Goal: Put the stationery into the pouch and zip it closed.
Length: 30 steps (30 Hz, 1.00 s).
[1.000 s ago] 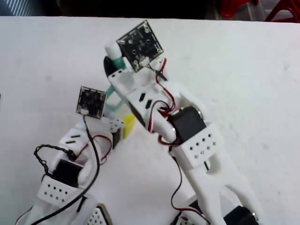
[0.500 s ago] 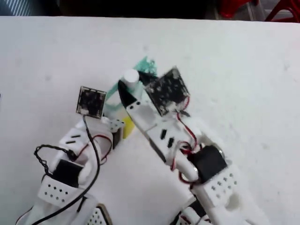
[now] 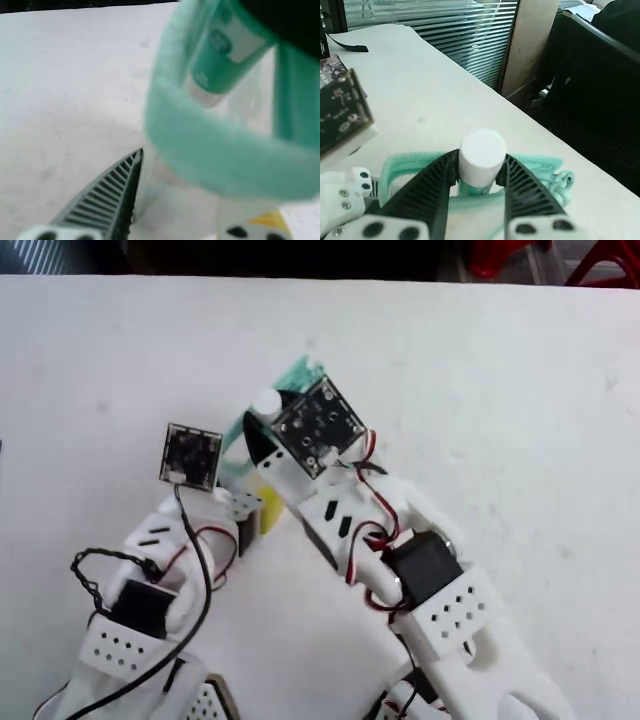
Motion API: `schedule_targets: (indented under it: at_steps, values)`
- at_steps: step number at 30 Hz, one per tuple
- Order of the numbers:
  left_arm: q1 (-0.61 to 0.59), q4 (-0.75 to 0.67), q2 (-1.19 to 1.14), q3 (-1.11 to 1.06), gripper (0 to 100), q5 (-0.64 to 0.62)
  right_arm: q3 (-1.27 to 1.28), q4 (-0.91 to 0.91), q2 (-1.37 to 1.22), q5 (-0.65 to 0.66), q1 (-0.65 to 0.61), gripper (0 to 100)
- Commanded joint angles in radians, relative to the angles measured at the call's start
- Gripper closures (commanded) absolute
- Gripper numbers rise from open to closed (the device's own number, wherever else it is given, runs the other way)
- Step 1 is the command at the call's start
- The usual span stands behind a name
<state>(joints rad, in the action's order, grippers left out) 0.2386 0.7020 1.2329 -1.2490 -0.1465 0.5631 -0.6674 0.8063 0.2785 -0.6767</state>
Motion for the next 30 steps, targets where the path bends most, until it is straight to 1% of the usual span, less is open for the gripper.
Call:
schedule_targets:
  at_steps: [1, 2, 4, 6, 8, 12, 20, 22, 24, 25, 26, 28, 29, 30]
  values:
    - [-0.007, -0.003, -0.010, 0.038, 75, -0.015, -0.071, -0.015, 0.004, 0.005, 0.042, 97.0]
    - [-0.007, -0.003, -0.010, 0.038, 75, -0.015, -0.089, -0.031, -0.005, 0.003, 0.051, 94.3]
    - [-0.007, -0.003, -0.010, 0.038, 75, -0.015, -0.133, -0.090, -0.036, 0.002, 0.068, 84.8]
    - [-0.007, -0.003, -0.010, 0.038, 75, -0.015, -0.183, -0.150, -0.079, -0.037, 0.082, 76.3]
    - [-0.007, -0.003, -0.010, 0.038, 75, -0.015, -0.229, -0.194, -0.116, -0.068, 0.093, 74.2]
    - [-0.005, -0.002, -0.010, 0.038, 75, -0.015, -0.287, -0.243, -0.140, -0.072, 0.088, 74.4]
    - [-0.005, -0.003, -0.010, 0.038, 75, -0.015, -0.301, -0.242, -0.108, -0.066, 0.073, 74.4]
    - [-0.005, -0.003, -0.010, 0.038, 75, -0.015, -0.308, -0.225, -0.097, -0.068, 0.096, 74.4]
    - [-0.005, -0.002, -0.010, 0.038, 75, -0.015, -0.362, -0.211, -0.085, -0.077, 0.153, 74.7]
    - [-0.005, -0.002, -0.010, 0.038, 75, -0.015, -0.396, -0.206, -0.081, -0.086, 0.180, 76.5]
    - [-0.005, -0.002, -0.010, 0.038, 75, -0.015, -0.430, -0.205, -0.077, -0.112, 0.205, 81.0]
    - [-0.005, -0.002, -0.010, 0.038, 75, -0.015, -0.468, -0.180, -0.091, -0.169, 0.245, 98.5]
    - [-0.005, -0.002, -0.010, 0.038, 75, -0.015, -0.470, -0.160, -0.110, -0.186, 0.254, 98.7]
    - [-0.005, -0.003, -0.010, 0.038, 75, -0.015, -0.470, -0.153, -0.137, -0.186, 0.252, 94.2]
